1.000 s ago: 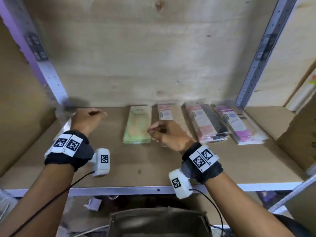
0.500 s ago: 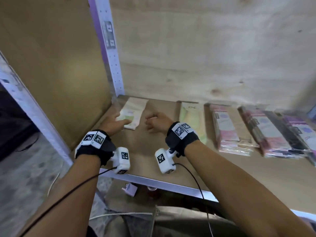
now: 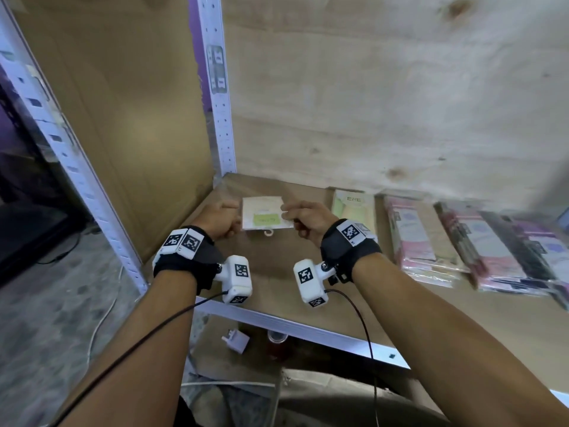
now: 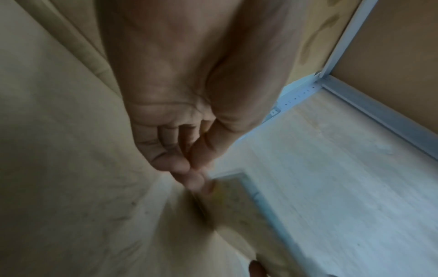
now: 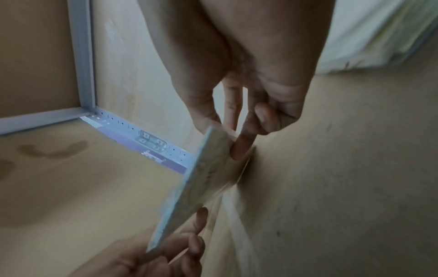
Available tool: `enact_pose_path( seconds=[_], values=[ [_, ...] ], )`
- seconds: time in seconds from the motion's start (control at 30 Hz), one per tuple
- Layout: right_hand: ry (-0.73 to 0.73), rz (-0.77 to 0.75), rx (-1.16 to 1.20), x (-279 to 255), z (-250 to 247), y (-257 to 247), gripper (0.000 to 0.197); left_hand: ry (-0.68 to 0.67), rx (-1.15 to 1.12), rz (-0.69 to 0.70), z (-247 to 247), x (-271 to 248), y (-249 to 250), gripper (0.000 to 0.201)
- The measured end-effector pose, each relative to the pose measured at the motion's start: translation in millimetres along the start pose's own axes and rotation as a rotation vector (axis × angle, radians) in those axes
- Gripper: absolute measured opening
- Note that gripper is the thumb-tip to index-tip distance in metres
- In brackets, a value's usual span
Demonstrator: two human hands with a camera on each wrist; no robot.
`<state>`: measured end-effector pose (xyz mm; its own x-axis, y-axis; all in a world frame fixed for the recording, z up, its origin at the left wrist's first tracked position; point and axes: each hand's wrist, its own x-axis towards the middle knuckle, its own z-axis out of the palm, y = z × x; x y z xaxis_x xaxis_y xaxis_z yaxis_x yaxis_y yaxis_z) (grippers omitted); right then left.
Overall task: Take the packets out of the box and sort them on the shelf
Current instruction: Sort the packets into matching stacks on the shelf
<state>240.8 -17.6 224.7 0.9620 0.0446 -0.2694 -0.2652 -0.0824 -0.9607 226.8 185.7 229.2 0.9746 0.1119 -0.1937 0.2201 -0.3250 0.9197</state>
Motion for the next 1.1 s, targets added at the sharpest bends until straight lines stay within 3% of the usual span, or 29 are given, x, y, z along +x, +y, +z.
enact_pose_path(
  seconds=[0.07, 0.17, 0.27, 0.37, 0.47, 0.6, 0.7, 0.8, 0.93, 1.1],
  values=[
    [0.008, -0.015, 0.02, -10.3, -11.2, -9.1, 0.016, -0.051, 0.013, 0.129, 2.1, -10.4, 10.4, 0.047],
    [0.014, -0.021, 0.11, -29.0, -26.7, -24.2, 0.008, -0.052, 0.089, 0.297, 10.9, -21.9, 24.2, 0.042],
    [-0.013, -0.04, 0.248, -47.5, -43.3, -35.0, 0.015, 0.092, 0.167, 0.488, 25.3, -34.3, 39.1, 0.011],
    [-0.088, -0.091, 0.312, -66.7, -62.5, -39.2, 0.017, 0.27, 0.233, 0.675, 37.7, -47.5, 52.7, 0.032],
    [-0.116, -0.149, 0.293, -79.4, -83.0, -35.9, 0.018, 0.268, 0.207, 0.762, 50.0, -62.0, 64.3, 0.028],
    [-0.054, -0.216, 0.123, -86.2, -105.6, -22.6, 0.022, 0.125, 0.052, 0.728, 69.7, -72.2, 67.1, 0.009],
    [-0.042, -0.235, -0.051, -92.3, -120.3, -10.5, 0.021, 0.05, -0.089, 0.66, 82.9, -72.7, 66.9, 0.014],
    [-0.091, -0.235, -0.159, -99.6, -134.8, 5.3, 0.019, -0.016, -0.312, 0.477, 95.6, -70.4, 64.9, 0.015],
    [-0.199, -0.226, -0.07, -107.0, -150.7, 20.0, 0.004, -0.086, -0.455, 0.264, 112.9, -63.4, 61.6, 0.025],
    [-0.198, -0.191, -0.052, -116.2, -173.9, 24.1, 0.03, -0.088, -0.468, 0.207, 123.9, -54.3, 59.8, 0.027]
  ],
)
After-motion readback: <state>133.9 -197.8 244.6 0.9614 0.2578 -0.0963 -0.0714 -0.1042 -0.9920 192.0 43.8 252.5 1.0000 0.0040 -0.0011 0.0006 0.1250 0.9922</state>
